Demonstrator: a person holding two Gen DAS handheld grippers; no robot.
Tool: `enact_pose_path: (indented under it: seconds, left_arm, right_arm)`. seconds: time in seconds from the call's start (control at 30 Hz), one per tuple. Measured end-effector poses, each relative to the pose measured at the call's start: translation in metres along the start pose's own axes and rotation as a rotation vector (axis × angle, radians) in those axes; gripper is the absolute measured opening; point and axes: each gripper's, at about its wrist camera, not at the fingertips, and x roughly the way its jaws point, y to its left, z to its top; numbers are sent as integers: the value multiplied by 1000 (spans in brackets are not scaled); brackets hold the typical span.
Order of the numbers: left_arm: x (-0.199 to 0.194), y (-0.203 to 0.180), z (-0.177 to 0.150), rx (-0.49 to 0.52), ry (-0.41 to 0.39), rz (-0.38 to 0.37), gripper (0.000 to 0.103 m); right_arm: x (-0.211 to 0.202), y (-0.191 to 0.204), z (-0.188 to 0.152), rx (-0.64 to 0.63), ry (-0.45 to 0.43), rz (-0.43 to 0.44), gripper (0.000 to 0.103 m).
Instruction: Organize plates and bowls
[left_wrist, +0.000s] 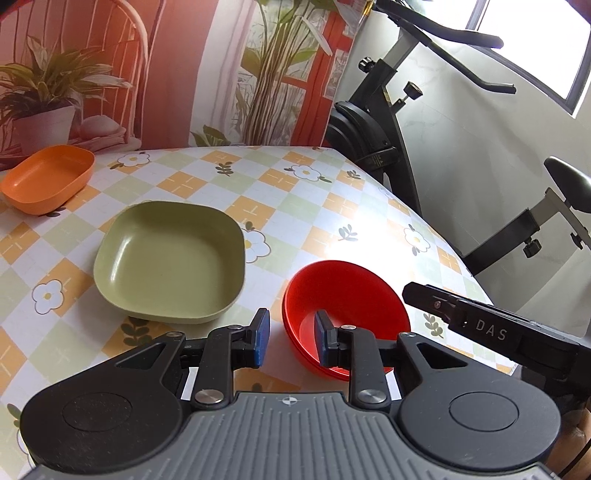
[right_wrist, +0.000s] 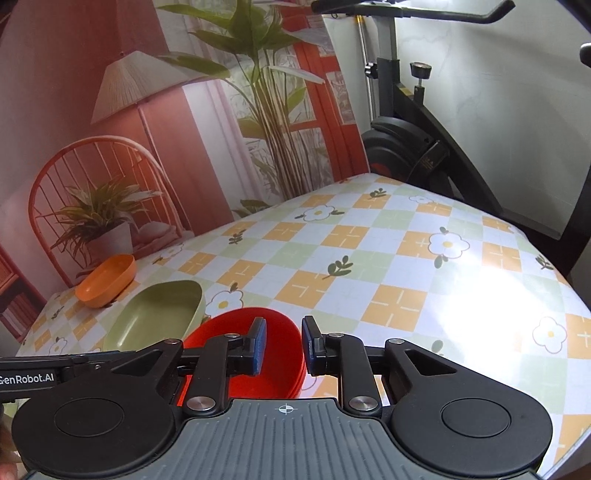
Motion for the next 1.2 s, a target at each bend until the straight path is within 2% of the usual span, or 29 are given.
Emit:
enact_pose_path:
  seconds: [0.27, 0.43, 0.63, 0.93, 1.03, 1.2]
  left_arm:
    - [-40, 42, 10, -63, -78, 80, 27]
    - [-74, 73, 15, -109, -129, 134, 27]
    - [-119, 115, 5, -161, -168, 231, 27]
    - [-193, 192, -15, -286, -206, 417, 29]
    - [-209, 214, -21, -310, -203, 482, 35]
    - [-229, 250, -39, -369, -178, 549, 35]
  right_arm:
    - [1, 32, 26, -67, -47, 43, 20]
    - [6, 73, 40, -113, -57, 116, 20]
    - [23, 136, 45, -192, -38, 219, 20]
    - [59, 248, 19, -326, 64, 394, 20]
    - [69, 285, 5, -382, 101, 449, 20]
    - [83, 340, -23, -456, 173, 542, 20]
